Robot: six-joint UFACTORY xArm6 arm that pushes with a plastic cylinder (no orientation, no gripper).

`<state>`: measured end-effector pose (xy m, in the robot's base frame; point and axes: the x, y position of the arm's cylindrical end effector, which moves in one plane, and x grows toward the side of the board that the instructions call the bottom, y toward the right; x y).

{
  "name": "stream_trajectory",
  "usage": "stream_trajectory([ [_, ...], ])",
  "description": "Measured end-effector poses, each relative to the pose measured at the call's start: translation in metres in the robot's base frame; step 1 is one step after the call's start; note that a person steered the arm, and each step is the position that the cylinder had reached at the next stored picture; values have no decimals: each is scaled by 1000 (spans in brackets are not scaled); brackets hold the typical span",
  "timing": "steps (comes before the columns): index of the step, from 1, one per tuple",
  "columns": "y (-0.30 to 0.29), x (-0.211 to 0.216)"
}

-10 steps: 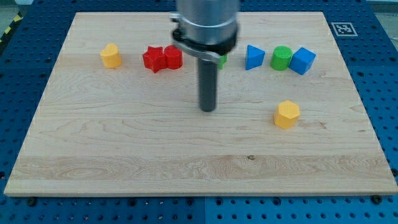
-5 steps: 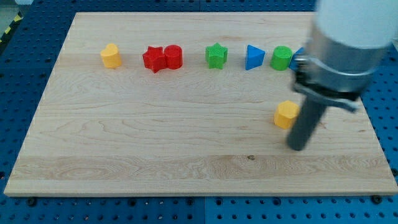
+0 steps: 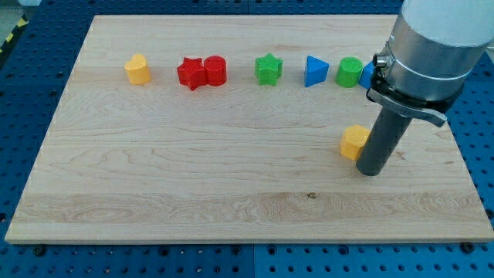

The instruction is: Push the green star into the red circle

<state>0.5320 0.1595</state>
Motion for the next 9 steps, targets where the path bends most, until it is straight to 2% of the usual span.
stream_trajectory([
  [2, 0, -17],
  [6, 0, -84],
  [9, -12, -119],
])
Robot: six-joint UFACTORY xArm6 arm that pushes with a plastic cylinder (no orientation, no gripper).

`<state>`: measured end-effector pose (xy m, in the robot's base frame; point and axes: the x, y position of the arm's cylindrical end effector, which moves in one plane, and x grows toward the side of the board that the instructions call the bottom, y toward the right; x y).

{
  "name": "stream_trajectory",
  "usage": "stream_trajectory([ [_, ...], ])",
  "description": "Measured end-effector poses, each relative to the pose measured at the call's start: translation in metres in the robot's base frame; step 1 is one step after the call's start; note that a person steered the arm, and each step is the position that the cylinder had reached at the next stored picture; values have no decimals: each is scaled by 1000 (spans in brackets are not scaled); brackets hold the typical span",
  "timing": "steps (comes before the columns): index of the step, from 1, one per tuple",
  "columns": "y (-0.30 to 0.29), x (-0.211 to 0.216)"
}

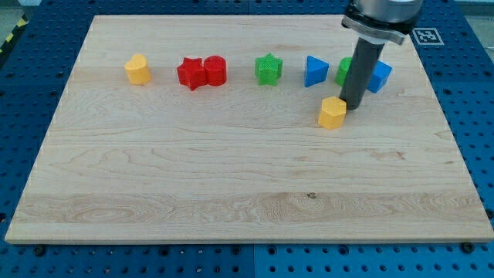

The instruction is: Push the green star into the red circle

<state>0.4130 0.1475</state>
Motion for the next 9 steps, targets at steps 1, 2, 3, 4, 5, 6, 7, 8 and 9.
stream_trajectory([
  [1, -22, -6],
  [2, -45, -10],
  [3, -67, -27],
  [4, -85, -40],
  [5, -86, -44],
  [6, -83, -51],
  [7, -81, -60],
  [8, -81, -64],
  [9, -89, -64],
])
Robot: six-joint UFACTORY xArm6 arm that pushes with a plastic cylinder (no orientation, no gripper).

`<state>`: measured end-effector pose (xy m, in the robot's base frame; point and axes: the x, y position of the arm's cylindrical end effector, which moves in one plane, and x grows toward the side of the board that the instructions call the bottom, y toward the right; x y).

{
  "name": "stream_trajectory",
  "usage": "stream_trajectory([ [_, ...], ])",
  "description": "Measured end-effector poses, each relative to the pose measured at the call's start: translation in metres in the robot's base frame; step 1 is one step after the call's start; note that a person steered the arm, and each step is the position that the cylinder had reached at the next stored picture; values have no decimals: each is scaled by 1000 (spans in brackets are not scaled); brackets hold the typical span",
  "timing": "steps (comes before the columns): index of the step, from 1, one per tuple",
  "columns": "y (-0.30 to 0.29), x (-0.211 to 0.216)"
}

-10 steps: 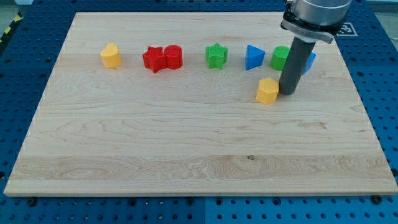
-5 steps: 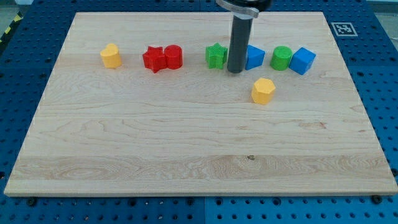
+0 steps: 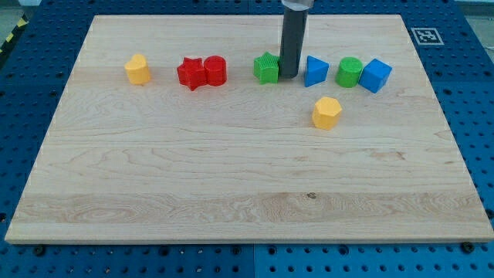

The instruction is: Push the green star into the red circle

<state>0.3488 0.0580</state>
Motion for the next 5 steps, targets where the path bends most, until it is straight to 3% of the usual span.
stream_trajectory([
  [2, -49, 0],
  [5, -32, 0],
])
